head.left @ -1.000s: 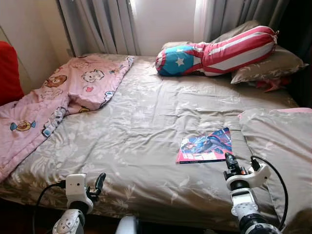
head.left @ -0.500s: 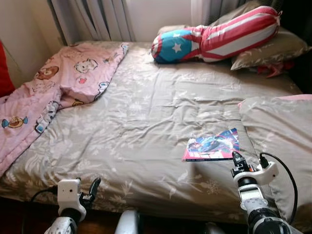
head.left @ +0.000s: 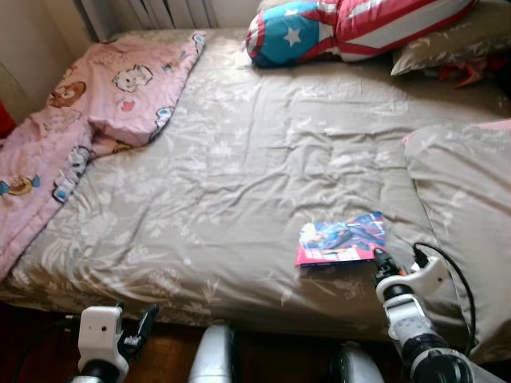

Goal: Clean up the room

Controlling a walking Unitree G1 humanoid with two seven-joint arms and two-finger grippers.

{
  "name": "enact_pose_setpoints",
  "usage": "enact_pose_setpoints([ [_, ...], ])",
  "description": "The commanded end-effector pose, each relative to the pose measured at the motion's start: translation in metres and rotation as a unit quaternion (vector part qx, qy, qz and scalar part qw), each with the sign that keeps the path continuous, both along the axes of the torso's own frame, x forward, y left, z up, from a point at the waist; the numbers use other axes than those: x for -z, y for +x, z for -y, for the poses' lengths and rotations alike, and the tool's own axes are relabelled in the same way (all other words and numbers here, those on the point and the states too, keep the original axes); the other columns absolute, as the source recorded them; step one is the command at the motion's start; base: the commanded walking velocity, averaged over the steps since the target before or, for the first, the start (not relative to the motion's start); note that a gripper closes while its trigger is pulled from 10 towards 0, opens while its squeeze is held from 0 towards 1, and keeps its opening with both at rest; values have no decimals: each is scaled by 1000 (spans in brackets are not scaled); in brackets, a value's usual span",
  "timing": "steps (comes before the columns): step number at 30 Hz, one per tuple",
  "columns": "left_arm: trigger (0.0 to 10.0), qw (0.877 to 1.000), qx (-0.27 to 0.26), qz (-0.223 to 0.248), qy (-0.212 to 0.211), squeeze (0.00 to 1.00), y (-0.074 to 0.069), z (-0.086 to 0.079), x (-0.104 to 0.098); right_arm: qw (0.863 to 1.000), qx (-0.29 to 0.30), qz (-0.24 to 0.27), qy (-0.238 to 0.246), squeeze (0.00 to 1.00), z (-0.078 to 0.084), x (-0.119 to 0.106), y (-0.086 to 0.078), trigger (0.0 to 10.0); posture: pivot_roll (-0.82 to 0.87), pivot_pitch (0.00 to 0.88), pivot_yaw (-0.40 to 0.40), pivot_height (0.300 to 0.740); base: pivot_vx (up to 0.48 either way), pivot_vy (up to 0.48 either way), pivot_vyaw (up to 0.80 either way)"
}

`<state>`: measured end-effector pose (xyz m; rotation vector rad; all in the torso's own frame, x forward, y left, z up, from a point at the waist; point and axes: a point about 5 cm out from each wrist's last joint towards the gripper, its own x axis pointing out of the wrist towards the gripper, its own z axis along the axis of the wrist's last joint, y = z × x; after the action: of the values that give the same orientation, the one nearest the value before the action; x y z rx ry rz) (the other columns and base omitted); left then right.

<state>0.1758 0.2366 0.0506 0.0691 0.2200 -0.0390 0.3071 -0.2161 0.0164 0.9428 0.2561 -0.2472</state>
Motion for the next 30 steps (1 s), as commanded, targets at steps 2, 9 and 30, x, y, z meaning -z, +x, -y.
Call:
enact_pose_setpoints([
  [2,10000,1000,2,-9,-4,0,-7,1,-6,998,-22,-46,-41,0,-8,5,0,10000,275,285,106,633,0,0,0],
  [9,10000,1000,-1,-23,-8,0,-16,4,-6,996,16,-62,-54,0,3,1,1,10000,273,302,101,633,0,0,0],
  [30,10000,999,-16,-42,-22,0,-5,5,8,988,19,-99,-114,0,19,15,-18,10000,228,258,67,633,0,0,0],
])
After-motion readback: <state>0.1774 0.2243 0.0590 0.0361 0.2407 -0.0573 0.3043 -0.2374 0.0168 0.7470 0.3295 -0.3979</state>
